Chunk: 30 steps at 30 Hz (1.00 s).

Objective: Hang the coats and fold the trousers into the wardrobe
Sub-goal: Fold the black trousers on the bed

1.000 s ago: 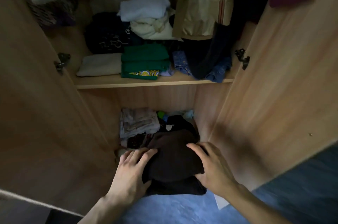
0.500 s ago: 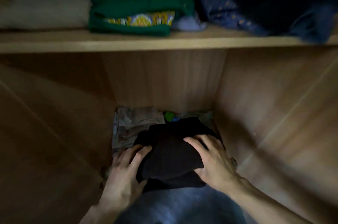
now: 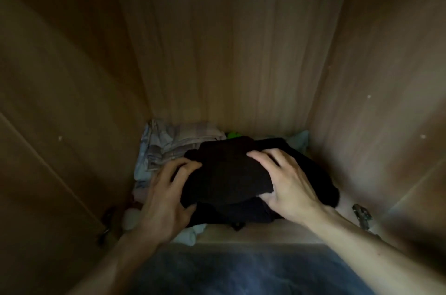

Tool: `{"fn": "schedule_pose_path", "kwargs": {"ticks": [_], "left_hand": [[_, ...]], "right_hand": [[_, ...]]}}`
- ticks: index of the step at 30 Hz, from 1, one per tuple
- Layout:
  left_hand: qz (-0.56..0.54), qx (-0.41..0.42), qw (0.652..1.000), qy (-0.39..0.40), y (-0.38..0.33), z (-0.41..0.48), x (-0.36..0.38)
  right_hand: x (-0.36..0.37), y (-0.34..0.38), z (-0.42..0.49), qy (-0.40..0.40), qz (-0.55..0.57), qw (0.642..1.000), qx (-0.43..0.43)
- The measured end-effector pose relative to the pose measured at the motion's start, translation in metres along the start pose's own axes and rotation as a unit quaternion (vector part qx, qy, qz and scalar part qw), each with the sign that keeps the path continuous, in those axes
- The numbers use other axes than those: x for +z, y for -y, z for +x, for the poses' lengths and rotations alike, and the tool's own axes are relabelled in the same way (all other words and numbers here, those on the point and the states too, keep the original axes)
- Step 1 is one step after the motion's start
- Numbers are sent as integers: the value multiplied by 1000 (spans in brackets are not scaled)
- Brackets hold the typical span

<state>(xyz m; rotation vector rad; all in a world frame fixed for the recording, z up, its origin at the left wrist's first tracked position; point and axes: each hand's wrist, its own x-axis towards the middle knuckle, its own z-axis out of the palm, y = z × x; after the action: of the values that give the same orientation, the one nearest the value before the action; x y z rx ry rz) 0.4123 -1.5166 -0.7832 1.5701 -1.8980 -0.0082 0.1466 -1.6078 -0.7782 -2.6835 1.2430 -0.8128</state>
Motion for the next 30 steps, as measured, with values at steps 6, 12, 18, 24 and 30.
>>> {"fn": "schedule_pose_path", "kwargs": {"ticks": [6, 12, 18, 24, 30], "left_hand": [[-23, -15, 999, 30, 24, -16, 0], [-47, -43, 992, 107, 65, -1, 18], [-65, -71, 990, 104, 124, 34, 84], [38, -92, 995, 9, 168, 79, 145], [273, -30, 961, 10, 145, 70, 187]], "right_hand": [[15, 2, 8, 81, 18, 997, -10], [49, -11, 33, 199, 79, 975, 61], [125, -52, 74, 216, 98, 965, 109], [185, -68, 91, 59, 28, 995, 79], [253, -45, 60, 121, -66, 987, 79]]}}
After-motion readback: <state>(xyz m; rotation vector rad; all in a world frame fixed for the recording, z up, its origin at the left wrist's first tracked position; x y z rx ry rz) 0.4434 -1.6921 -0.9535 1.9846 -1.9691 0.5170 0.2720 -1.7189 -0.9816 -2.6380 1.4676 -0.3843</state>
